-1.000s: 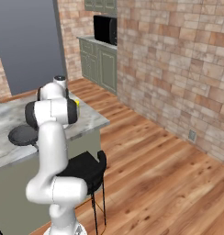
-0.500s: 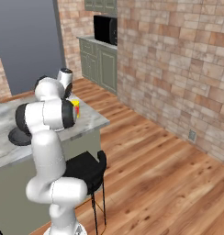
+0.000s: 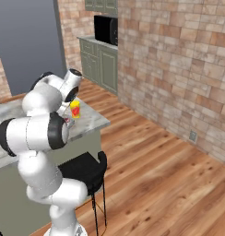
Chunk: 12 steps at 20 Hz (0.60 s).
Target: Pick up the pan with the steak in it and place it on the dining table. Then place the steak on the plate.
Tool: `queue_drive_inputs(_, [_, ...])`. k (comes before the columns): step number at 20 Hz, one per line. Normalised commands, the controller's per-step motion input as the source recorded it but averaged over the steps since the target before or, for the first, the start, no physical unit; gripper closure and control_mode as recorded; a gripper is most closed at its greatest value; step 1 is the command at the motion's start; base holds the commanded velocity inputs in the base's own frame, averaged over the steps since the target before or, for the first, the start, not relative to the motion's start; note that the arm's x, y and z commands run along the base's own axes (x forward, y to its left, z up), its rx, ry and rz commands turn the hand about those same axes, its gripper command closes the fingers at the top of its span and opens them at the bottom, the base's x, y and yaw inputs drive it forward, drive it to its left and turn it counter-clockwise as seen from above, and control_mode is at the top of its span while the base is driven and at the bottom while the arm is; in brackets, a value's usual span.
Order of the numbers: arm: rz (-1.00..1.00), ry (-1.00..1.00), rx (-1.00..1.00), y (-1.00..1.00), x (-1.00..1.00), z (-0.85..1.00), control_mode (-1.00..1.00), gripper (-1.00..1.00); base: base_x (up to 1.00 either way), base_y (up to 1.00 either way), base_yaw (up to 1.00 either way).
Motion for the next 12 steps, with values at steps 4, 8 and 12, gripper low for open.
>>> queue_drive_inputs(4, [-0.17, 0.10, 0.21, -0.45, -0.85, 0.47, -1.00, -1.00, 0.00, 0.00, 0.00])
queue_drive_inputs(8, [-0.11, 0.02, 0.15, -0.43, -0.97, 0.20, -1.00, -1.00, 0.00, 0.00, 0.00])
queue_drive_inputs(12, [-0.01, -0.22, 0.08, -0.32, -1.00, 0.00, -1.00, -1.00, 0.00, 0.00, 0.00])
